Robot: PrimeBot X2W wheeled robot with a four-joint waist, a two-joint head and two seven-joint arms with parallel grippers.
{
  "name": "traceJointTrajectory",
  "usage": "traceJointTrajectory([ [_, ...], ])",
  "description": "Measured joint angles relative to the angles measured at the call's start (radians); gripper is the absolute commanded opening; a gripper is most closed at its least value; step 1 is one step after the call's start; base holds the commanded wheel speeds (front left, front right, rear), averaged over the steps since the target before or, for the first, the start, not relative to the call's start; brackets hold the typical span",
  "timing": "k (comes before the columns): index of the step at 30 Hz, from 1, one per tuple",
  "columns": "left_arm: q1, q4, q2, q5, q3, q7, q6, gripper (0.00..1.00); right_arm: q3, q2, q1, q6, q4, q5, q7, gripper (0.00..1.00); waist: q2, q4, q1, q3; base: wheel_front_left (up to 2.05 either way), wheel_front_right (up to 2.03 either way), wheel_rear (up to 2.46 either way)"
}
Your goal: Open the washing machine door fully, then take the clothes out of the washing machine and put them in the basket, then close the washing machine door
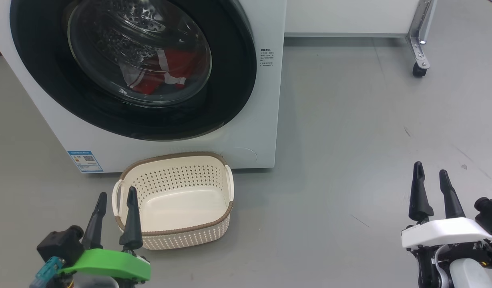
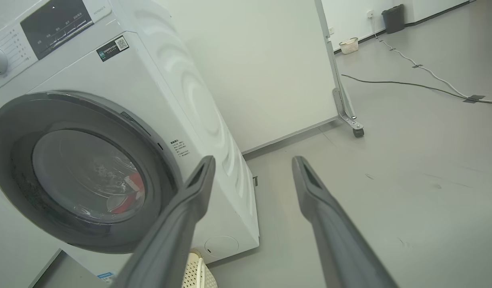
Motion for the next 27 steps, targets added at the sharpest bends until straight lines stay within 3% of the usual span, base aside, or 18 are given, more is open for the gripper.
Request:
traceJointTrajectory([
  [13,0.015,0.063,0.009,0.185,-0.081,-0.051,0.076,1.0,0.054,-0.007,0.024,-0.024,0.033,-0.218,-0.049,1.0,0.0,-0.005,0.0,0.002,0.0,0.0,0.0],
  [20,0.026,0.107,0.012,0.23,-0.111,-0.076,0.116,1.0,0.076,-0.009,0.024,-0.026,0.059,-0.303,-0.072,1.0,0.0,-0.009,0.0,0.002,0.0,0.0,0.0],
  [27,0.024,0.122,0.014,0.222,-0.122,-0.08,0.125,1.0,0.083,-0.01,0.025,-0.031,0.085,-0.32,-0.077,1.0,0.0,-0.01,0.0,0.001,0.0,0.0,0.0],
])
